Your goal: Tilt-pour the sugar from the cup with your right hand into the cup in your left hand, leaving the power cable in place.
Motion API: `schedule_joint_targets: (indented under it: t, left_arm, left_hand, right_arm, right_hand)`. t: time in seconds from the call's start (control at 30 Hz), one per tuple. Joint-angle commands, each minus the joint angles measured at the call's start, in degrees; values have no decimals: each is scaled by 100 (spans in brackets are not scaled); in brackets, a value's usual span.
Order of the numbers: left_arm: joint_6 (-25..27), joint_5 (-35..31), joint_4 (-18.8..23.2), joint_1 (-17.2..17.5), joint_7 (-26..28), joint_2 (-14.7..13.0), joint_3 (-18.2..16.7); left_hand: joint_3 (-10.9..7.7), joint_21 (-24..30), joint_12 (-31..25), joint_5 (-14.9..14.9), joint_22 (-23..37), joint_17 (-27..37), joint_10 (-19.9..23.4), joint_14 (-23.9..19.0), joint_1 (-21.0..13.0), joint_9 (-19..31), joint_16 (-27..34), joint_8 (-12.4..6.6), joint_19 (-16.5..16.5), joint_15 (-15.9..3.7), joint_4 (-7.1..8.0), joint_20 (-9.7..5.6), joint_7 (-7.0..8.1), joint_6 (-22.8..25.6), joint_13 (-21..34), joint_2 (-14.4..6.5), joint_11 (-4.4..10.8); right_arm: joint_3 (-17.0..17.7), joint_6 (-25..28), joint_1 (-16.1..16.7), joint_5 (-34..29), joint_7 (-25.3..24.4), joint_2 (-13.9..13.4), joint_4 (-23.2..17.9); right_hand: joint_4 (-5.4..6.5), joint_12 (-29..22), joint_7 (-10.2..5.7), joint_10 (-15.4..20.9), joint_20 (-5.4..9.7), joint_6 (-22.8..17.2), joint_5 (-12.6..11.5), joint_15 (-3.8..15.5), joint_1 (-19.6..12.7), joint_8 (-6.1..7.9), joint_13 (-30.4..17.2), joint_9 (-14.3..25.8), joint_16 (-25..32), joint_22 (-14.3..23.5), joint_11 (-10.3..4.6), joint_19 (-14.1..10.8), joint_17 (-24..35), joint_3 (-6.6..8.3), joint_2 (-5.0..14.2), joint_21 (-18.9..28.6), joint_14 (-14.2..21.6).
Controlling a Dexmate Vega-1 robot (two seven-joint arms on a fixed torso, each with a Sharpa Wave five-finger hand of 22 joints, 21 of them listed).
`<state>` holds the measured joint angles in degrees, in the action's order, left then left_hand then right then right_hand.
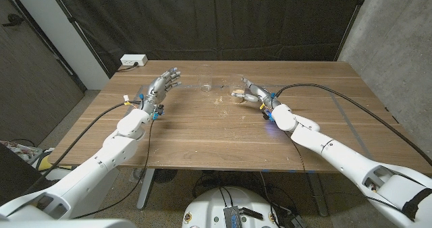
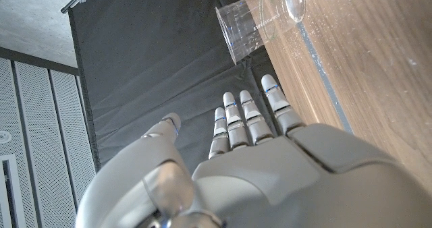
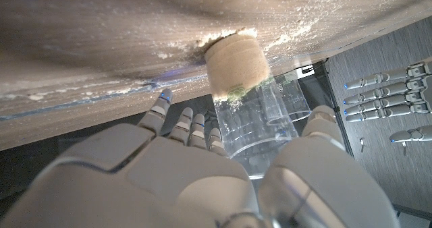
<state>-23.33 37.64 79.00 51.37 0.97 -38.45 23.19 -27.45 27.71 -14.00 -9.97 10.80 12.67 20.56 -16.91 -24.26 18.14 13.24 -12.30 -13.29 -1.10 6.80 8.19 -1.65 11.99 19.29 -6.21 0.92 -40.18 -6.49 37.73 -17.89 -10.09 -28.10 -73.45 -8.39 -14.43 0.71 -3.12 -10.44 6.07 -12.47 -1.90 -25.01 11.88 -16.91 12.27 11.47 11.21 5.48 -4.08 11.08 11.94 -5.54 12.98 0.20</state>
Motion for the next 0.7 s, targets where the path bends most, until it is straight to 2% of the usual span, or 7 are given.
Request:
schedule_joint_targets:
  t: [0.03, 0.33, 0.5, 0.7]
  left_arm:
    - [-46, 50, 26, 128, 31, -60, -117]
    - [-43, 44, 71, 178, 70, -107, -190]
    - [-47, 80, 31, 172, 31, -94, -210]
    - [-44, 73, -13, 151, 4, -73, -211]
  left_hand:
    - [-31, -28, -29, -12, 32, 16, 47, -31, 39, 7, 13, -30, -34, -1, -22, -7, 5, 50, 12, -21, 2]
    - [-34, -23, -32, -12, 36, 25, 61, -40, 45, -9, 19, -36, -59, 13, -22, -30, 6, 71, 13, -25, 1]
    - [-37, -19, -34, -12, 41, 36, 72, -106, 51, -22, 47, -36, -73, -18, -18, -29, 0, 73, 14, -34, 13]
    - [-41, -17, -35, -13, 44, 42, 77, -92, 52, -32, 41, -41, -79, -9, -20, -44, -6, 88, 14, -38, 16]
  right_arm:
    - [-163, -416, -304, 81, -189, 369, 727]
    - [-213, -505, -445, 187, -266, 547, 1024]
    - [-202, -547, -452, 293, -316, 619, 1119]
    - [-155, -636, -421, 470, -431, 722, 1262]
  right_hand:
    - [-8, 1, 45, -130, -28, 16, -4, -95, -74, 48, -43, 25, 29, 20, 89, -39, 40, 21, -8, 24, -32]
    - [-24, 20, 67, -251, -70, 72, 15, -355, -162, 42, -65, 36, 17, 32, 192, -131, 42, 20, -34, 55, -52]
    - [-25, 7, 87, -240, -63, 92, 20, -393, -189, 40, -68, 39, 26, 40, 245, -190, 40, 17, -43, 77, -18]
    - [-19, -6, 111, -228, -60, 92, 23, -411, -234, 45, -71, 42, 48, 48, 240, -257, 41, 41, 2, 103, 45]
